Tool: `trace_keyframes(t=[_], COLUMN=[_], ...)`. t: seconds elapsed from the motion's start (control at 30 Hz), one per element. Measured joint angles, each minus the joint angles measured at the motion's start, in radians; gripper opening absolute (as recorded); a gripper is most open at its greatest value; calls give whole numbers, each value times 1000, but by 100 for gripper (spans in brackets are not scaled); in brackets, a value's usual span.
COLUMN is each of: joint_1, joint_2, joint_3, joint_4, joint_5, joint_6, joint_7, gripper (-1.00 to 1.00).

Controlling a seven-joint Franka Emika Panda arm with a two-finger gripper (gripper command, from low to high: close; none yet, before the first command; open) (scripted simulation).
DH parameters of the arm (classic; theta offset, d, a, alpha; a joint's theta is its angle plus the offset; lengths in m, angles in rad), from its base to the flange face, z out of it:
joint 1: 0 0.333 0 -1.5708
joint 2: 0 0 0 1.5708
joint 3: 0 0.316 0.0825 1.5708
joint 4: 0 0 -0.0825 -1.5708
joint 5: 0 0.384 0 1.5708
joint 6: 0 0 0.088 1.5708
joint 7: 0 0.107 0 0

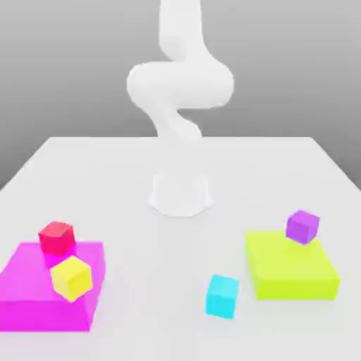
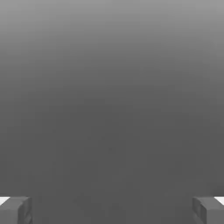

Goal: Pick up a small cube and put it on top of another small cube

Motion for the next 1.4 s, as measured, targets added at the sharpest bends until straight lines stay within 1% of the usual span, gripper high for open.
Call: trace_keyframes(t=[0.23, 0.43, 0.57, 0.7, 0.77, 0.93, 0.97, 1.2, 1.4], joint_1=[132, 222, 266, 295, 295, 246, 234, 230, 250], joint_2=[244, 448, 584, 719, 789, 969, 999, 1004, 812], joint_3=[-71, -111, -120, -108, -99, -38, -24, -20, -57], joint_4=[-135, -248, -324, -399, -414, -391, -386, -385, -420], joint_5=[0, 17, 32, 34, 41, 100, 107, 106, 33], joint_6=[151, 277, 361, 444, 494, 639, 663, 665, 508], joint_7=[-306, -574, -755, -927, -980, -1040, -1045, -1044, -991], gripper=[0, 0, 0, 0, 0, 0, -100, -100, -100])
